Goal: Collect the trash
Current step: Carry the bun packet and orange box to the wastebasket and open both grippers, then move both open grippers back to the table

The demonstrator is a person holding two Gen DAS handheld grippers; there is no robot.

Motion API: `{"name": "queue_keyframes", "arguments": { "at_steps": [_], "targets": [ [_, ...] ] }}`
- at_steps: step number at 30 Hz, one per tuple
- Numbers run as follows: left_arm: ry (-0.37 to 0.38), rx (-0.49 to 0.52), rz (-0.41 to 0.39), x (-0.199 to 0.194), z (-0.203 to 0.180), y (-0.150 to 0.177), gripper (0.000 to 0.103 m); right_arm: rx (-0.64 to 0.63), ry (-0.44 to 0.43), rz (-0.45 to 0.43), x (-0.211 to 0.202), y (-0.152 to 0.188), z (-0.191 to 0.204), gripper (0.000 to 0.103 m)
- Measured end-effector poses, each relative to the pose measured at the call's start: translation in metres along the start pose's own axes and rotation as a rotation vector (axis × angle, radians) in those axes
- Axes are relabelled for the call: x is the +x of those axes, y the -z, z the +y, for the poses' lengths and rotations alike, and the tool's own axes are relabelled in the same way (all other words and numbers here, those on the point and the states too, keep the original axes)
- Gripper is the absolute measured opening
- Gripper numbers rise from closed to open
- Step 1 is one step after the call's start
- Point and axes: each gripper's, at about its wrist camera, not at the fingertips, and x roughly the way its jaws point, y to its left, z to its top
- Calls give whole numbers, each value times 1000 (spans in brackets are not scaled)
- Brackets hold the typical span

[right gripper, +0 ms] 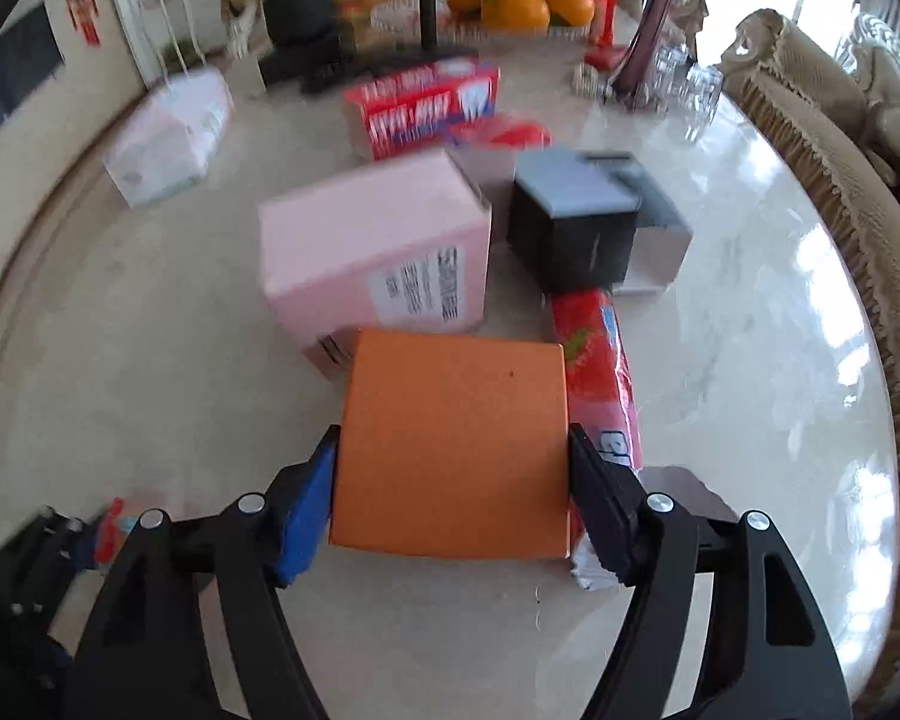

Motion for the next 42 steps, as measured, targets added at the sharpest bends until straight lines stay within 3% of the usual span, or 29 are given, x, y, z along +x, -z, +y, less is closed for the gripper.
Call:
{"name": "queue_keyframes", "arguments": {
  "at_steps": [5, 6, 9, 11, 15, 18, 21, 26, 30, 32, 34, 35, 36, 39, 42],
  "targets": [
    [64, -10, -79, -48, -3, 13, 42, 111, -236, -119, -60, 15, -28, 68],
    [74, 3, -98, -60, -7, 18, 42, 133, -308, -159, -80, 29, -39, 68],
    [103, 54, -149, -102, -20, 47, 42, 132, -382, -235, -119, 70, -54, 68],
    [135, 72, -154, -126, -28, 78, 42, 148, -449, -263, -143, 118, -64, 68],
    [225, 89, -84, -157, -44, 157, 42, 209, -600, -194, -161, 225, -74, 69],
    [283, 85, 36, -156, -54, 208, 42, 287, -675, -50, -154, 298, -74, 69],
    [303, 103, 200, -133, -65, 260, 42, 309, -624, 87, -129, 349, -62, 69],
    [199, 151, 392, -49, -68, 306, 42, 310, -428, 206, -61, 379, -54, 69],
    [90, 203, 427, 0, -69, 317, 42, 293, -354, 272, -5, 386, -47, 69],
    [57, 222, 432, 19, -70, 318, 42, 281, -334, 276, 3, 391, -41, 69],
    [37, 235, 432, 29, -72, 318, 55, 264, -318, 264, 7, 393, -37, 69],
    [28, 239, 428, 31, -74, 318, 73, 253, -310, 260, 8, 395, -36, 69],
    [7, 246, 414, 33, -74, 319, 82, 247, -302, 262, 8, 395, -36, 70],
    [-32, 263, 368, 35, -75, 319, 84, 240, -244, 250, -2, 407, -45, 82],
    [-18, 228, 370, 37, -65, 318, 84, 238, -224, 247, 4, 410, -46, 82]
  ]
}}
